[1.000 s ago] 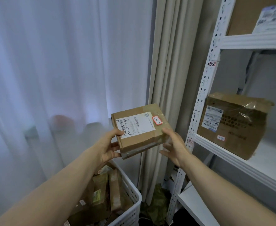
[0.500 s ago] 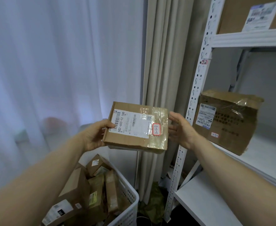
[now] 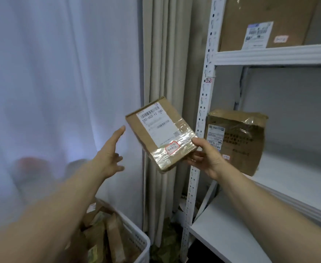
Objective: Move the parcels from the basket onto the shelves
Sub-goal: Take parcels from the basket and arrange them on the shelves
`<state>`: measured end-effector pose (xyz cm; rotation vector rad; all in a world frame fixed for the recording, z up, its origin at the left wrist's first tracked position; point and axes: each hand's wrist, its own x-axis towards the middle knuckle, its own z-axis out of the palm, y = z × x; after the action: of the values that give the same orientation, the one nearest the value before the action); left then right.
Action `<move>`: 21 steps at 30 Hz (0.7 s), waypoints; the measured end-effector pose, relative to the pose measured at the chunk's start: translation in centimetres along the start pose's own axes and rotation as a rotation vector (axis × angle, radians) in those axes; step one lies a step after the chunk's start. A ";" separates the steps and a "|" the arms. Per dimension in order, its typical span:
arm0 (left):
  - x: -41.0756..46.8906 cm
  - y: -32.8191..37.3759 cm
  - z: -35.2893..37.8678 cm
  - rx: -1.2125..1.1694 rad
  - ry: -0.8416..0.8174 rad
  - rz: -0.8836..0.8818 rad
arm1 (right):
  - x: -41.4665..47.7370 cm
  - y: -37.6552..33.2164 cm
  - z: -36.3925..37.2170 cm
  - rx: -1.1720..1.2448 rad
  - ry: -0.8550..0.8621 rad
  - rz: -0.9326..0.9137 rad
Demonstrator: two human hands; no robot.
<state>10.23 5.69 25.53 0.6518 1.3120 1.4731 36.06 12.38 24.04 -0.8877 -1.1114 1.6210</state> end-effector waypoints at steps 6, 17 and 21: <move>-0.8 -4.5 7.2 0.050 -0.465 -0.118 | -3.0 -0.2 -1.7 0.077 0.172 -0.086; -7.9 -6.3 15.1 0.099 -0.742 -0.051 | -14.3 -5.6 -10.3 -0.291 0.165 -0.167; -13.1 -6.3 19.9 0.164 -0.618 0.159 | -20.1 -8.2 -13.4 -0.261 0.213 -0.292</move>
<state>34.30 0.88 27.71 1.2285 0.9115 1.1512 56.49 -2.24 28.43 -0.9891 -1.2532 1.1336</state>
